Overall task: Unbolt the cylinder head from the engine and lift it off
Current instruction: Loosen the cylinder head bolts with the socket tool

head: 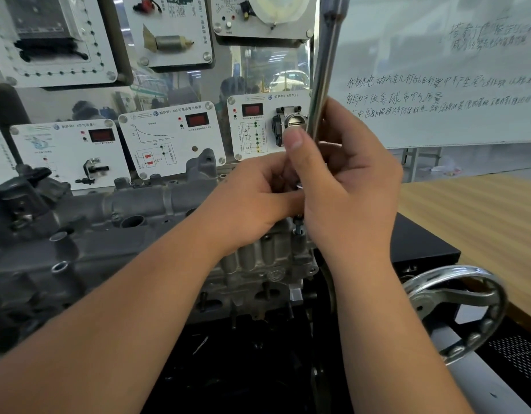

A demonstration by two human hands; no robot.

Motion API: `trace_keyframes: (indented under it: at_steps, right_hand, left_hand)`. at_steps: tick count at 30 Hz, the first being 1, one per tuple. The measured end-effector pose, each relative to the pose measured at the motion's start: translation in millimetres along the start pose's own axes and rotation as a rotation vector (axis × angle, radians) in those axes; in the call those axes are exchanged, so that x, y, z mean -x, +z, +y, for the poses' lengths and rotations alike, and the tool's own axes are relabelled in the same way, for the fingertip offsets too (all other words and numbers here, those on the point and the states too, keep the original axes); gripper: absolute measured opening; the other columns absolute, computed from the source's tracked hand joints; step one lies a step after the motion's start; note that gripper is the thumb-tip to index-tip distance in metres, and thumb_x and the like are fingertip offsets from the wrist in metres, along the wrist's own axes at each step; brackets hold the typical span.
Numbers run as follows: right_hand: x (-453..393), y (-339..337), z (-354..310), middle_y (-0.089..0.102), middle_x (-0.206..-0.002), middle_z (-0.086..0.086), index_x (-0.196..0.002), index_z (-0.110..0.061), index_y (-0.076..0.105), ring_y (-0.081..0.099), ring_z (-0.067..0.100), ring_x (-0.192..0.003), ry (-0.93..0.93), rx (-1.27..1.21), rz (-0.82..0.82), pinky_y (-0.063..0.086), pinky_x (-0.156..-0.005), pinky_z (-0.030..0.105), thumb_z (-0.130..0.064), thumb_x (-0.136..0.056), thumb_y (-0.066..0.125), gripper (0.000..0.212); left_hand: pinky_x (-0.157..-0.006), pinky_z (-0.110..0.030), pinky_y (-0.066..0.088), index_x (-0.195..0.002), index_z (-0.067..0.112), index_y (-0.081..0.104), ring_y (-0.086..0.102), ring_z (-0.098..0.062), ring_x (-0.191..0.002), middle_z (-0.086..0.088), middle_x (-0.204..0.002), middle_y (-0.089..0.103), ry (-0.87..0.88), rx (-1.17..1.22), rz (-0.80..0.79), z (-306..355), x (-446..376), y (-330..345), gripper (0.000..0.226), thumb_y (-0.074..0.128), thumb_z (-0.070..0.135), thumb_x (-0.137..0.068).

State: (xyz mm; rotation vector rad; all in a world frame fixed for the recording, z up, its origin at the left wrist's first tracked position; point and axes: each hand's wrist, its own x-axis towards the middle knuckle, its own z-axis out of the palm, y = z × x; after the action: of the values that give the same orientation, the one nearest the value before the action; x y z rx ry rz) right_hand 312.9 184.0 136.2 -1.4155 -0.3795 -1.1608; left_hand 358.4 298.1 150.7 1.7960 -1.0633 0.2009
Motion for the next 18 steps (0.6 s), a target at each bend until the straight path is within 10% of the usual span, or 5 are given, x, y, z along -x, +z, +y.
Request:
trace_keyframes:
  at_steps: [4, 10, 18]
  right_hand:
    - [-1.9, -3.9, 3.3, 0.07, -0.085, 0.002, -0.111, -0.027, 0.073, 0.068, 0.02, -0.082, -0.067, 0.061, 0.049, 0.057, -0.075, 0.045, -0.026, -0.093, 0.068, 0.019]
    - [-3.6, -7.2, 0.3, 0.073, -0.096, -0.007, -0.141, -0.014, 0.058, 0.071, 0.009, -0.085, -0.059, 0.044, -0.032, 0.06, -0.078, 0.037, -0.019, -0.101, 0.055, 0.041]
    - [-0.6, -4.3, -2.5, 0.068, -0.085, -0.001, -0.109, -0.014, 0.073, 0.066, 0.017, -0.081, -0.074, 0.084, -0.005, 0.055, -0.074, 0.039, -0.024, -0.096, 0.066, 0.018]
  left_hand:
    - [-0.074, -0.037, 0.055, -0.083, 0.019, 0.066, 0.066, -0.017, -0.074, 0.002, -0.076, 0.069, -0.018, 0.04, 0.031, -1.4, 1.3, 0.8, 0.009, 0.074, 0.021, -0.078]
    - [-0.081, -0.021, 0.055, -0.096, 0.013, 0.072, 0.072, -0.008, -0.087, 0.006, -0.088, 0.077, -0.021, 0.196, -0.024, -3.4, 3.3, -1.2, 0.012, 0.069, 0.017, -0.085]
    - [-0.081, -0.054, 0.057, -0.103, 0.0, 0.069, 0.067, -0.043, -0.088, -0.02, -0.093, 0.072, 0.005, 0.025, 0.029, -0.6, 0.8, 0.2, 0.032, 0.072, 0.02, -0.078]
